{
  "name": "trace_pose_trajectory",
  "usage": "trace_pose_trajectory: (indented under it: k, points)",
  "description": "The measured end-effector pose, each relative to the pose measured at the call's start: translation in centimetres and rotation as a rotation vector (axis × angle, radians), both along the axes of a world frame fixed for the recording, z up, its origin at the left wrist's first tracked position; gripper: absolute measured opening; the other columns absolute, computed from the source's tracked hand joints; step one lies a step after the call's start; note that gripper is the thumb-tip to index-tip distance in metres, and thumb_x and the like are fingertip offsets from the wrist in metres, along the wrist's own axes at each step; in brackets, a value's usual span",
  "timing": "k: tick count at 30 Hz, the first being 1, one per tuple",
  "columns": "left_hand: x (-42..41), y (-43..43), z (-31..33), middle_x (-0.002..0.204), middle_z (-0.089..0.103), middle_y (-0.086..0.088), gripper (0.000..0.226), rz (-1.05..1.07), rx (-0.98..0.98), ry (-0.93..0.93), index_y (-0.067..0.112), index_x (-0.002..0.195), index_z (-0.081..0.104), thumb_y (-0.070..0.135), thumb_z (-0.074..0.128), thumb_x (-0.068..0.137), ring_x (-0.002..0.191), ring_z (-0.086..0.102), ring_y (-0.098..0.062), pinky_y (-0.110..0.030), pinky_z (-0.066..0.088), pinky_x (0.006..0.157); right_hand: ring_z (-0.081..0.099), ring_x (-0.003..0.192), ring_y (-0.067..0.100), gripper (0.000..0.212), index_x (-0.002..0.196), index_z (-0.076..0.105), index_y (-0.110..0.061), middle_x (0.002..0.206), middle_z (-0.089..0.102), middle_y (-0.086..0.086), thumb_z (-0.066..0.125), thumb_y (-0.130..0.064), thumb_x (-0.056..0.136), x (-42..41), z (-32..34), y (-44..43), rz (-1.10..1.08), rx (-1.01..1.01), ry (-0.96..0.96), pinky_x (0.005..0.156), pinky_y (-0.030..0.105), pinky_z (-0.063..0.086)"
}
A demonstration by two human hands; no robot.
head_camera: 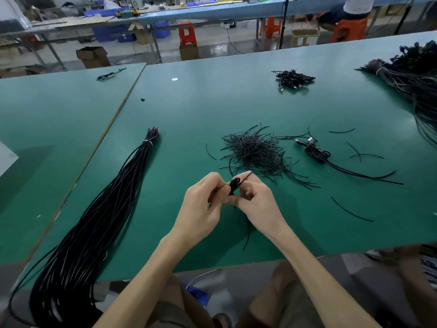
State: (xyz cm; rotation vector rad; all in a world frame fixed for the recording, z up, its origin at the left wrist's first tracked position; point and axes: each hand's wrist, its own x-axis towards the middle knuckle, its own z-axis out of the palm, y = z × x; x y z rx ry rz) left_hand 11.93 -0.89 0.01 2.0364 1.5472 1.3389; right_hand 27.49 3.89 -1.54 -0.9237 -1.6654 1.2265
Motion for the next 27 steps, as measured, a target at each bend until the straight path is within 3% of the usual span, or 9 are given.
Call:
trace_pose_trajectory:
  k: [3, 6, 10, 12, 16, 19, 21, 24, 27]
  points:
    - [0.1, -0.2, -0.2, 0.067, 0.054, 0.004, 0.023, -0.015, -0.050, -0.052, 0.010, 0.079, 0.050, 0.006, 0.056, 0.101, 0.059, 0.038, -0.010, -0.015, 0.029, 0.055, 0.047, 0.076, 0.009, 0.034, 0.096, 0.081, -0.031, 0.094, 0.052, -0.010, 0.084, -0.003, 0.077, 0.0, -0.1, 0.0, -0.069, 0.010, -0.003, 0.074, 0.036, 0.052]
    - [-0.3, -0.4, -0.3, 0.064, 0.047, 0.007, 0.022, -0.027, -0.081, -0.089, 0.009, 0.079, 0.051, 0.002, 0.056, 0.099, 0.058, 0.035, -0.007, -0.014, 0.027, 0.056, 0.055, 0.083, 0.034, 0.041, 0.101, 0.078, -0.034, 0.094, 0.063, 0.011, 0.084, -0.002, 0.076, 0.1, -0.4, -0.1, -0.024, -0.043, 0.010, 0.082, 0.048, 0.055]
    - [-0.8, -0.8, -0.4, 0.065, 0.058, 0.014, 0.022, -0.093, -0.118, -0.124, 0.004, 0.079, 0.054, -0.004, 0.057, 0.098, 0.055, 0.045, -0.002, -0.010, 0.031, 0.057, 0.053, 0.063, 0.025, 0.033, 0.101, 0.078, -0.029, 0.079, 0.062, 0.019, 0.080, -0.009, 0.076, 0.1, -0.6, -0.1, 0.068, -0.113, 0.053, 0.067, 0.045, 0.054]
    - [-1.1, -0.9, -0.3, 0.068, 0.060, 0.014, 0.021, -0.092, -0.119, -0.100, 0.002, 0.078, 0.055, -0.007, 0.058, 0.097, 0.058, 0.048, -0.001, -0.009, 0.032, 0.058, 0.058, 0.055, 0.019, 0.020, 0.092, 0.078, -0.033, 0.073, 0.069, 0.009, 0.080, -0.024, 0.075, 0.2, -0.6, -0.1, 0.091, -0.085, -0.014, 0.058, 0.039, 0.052]
    - [-1.5, -1.0, -0.1, 0.069, 0.053, 0.017, 0.025, -0.064, -0.060, -0.015, 0.005, 0.077, 0.054, -0.016, 0.058, 0.091, 0.062, 0.047, 0.000, -0.008, 0.033, 0.060, 0.056, 0.044, 0.015, 0.031, 0.094, 0.076, -0.026, 0.060, 0.067, 0.000, 0.066, 0.003, 0.091, 0.2, -1.1, 0.1, 0.088, -0.058, -0.073, 0.047, 0.026, 0.046]
    - [-1.4, -1.0, 0.0, 0.072, 0.043, 0.012, 0.029, -0.076, -0.003, 0.092, 0.014, 0.078, 0.046, -0.011, 0.056, 0.088, 0.064, 0.039, -0.009, -0.014, 0.030, 0.060, 0.061, 0.055, 0.012, 0.034, 0.106, 0.077, -0.015, 0.073, 0.074, 0.003, 0.062, 0.012, 0.091, 0.2, -0.5, 0.1, 0.142, -0.137, 0.100, 0.050, 0.019, 0.046]
    - [-1.4, -1.0, -0.3, 0.073, 0.040, 0.013, 0.030, -0.067, -0.004, 0.135, 0.020, 0.078, 0.043, -0.006, 0.054, 0.087, 0.064, 0.036, -0.016, -0.021, 0.030, 0.058, 0.064, 0.074, 0.014, 0.036, 0.119, 0.075, -0.018, 0.090, 0.078, 0.009, 0.061, 0.006, 0.096, 0.6, -0.2, 0.2, 0.161, -0.153, 0.171, 0.064, 0.027, 0.050]
    - [-1.3, -1.0, -1.1, 0.070, 0.040, 0.013, 0.035, -0.034, -0.042, 0.089, 0.025, 0.076, 0.038, -0.006, 0.053, 0.085, 0.062, 0.033, -0.014, -0.019, 0.026, 0.057, 0.067, 0.095, 0.024, 0.032, 0.125, 0.073, -0.025, 0.102, 0.075, 0.020, 0.057, -0.008, 0.103, 1.2, -0.3, 0.5, 0.165, -0.164, 0.202, 0.082, 0.037, 0.048]
    - [-1.0, -0.5, -1.8, 0.066, 0.043, 0.010, 0.032, -0.008, -0.103, 0.030, 0.022, 0.074, 0.039, -0.003, 0.055, 0.085, 0.060, 0.032, -0.011, -0.018, 0.026, 0.055, 0.067, 0.100, 0.021, 0.031, 0.130, 0.070, -0.028, 0.104, 0.076, 0.017, 0.065, -0.020, 0.100, 1.2, -0.2, 0.5, 0.175, -0.187, 0.217, 0.085, 0.029, 0.050]
